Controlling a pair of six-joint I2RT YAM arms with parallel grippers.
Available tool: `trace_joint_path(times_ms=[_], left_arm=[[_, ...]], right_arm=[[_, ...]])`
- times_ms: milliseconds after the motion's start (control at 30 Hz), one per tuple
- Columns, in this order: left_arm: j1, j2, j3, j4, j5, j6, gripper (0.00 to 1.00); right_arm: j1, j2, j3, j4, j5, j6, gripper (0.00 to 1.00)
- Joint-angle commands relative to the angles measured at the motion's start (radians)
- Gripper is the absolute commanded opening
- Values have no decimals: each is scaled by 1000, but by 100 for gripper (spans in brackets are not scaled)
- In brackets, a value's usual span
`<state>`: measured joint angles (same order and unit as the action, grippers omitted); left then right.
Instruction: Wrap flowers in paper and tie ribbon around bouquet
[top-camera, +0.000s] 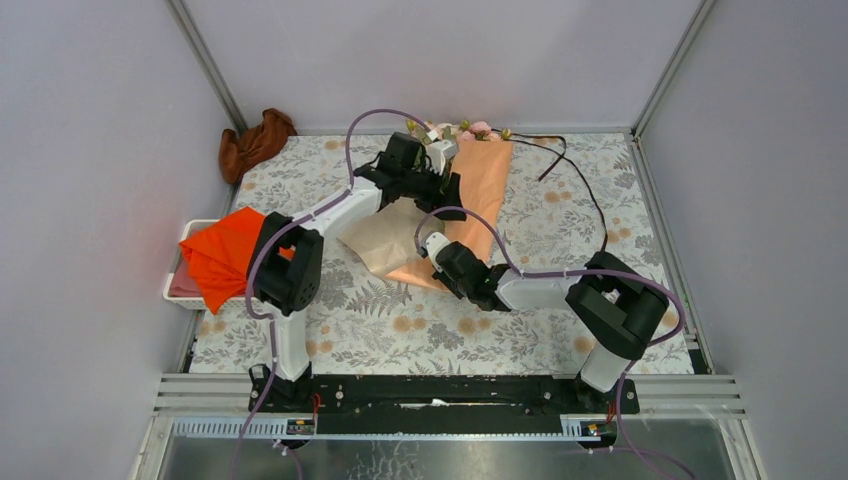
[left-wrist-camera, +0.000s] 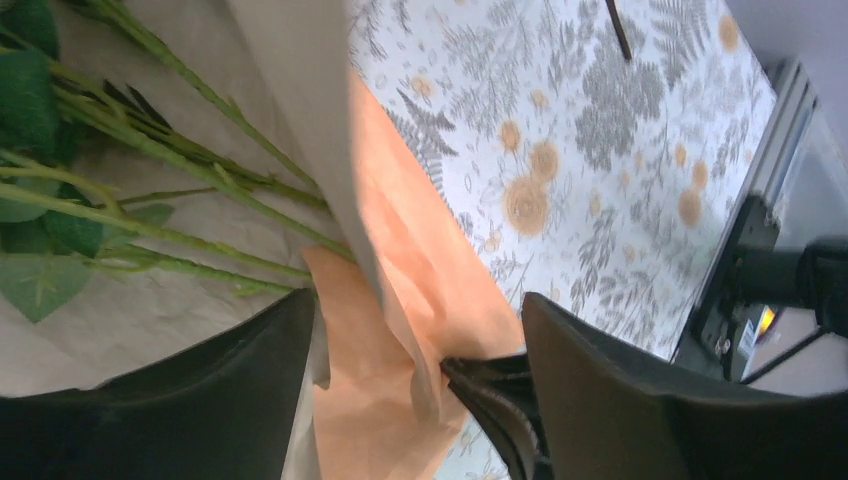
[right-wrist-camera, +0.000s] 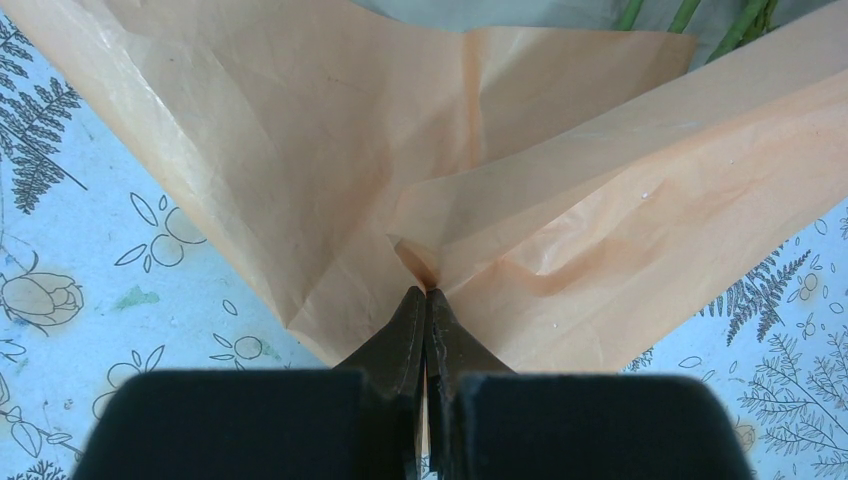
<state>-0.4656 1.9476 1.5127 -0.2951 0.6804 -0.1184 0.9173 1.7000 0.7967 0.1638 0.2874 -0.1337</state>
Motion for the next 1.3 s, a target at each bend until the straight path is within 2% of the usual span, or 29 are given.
trace_joint_path(times_ms=[0,67,100,133,300,367,500,633,733,800,967,1100,1267], left_arm=[[11,35,70,9,-96,1,70],[20,44,68,-5,-114,5,26],[27,51,69,-16,-112,5,9],[35,56,68,-30,-105,6,0],[99,44,-10,-50,-113,18,0],[125,39,-65,-27,-118,24,0],[153,62,-150,22,-123,25,0],[160,105,-183,42,-126,20,0],[161,121,-196,59,-129,13,0],[163,123,-200,66,-132,11,0],[168,117,-214,75,-157,8,0],[174,115,-218,76,-167,9,0],[182,120,-222,79,-165,4,0]], right_arm=[[21,23,27,-96,-31,15,0],[24,15,38,-119,-35,16,0],[25,10,42,-131,-38,14,0],[27,2,46,-143,-39,13,1],[31,-67,68,-259,-66,15,12],[31,-119,70,-297,-109,14,20],[30,-244,65,-347,-248,6,35],[14,-321,58,-310,-404,40,41],[-22,-317,46,-199,-426,117,40],[-76,-270,40,-84,-437,240,39],[-135,-80,47,24,-470,425,27],[-135,-32,-32,42,-471,496,20],[-136,-122,-166,-51,-435,544,17]])
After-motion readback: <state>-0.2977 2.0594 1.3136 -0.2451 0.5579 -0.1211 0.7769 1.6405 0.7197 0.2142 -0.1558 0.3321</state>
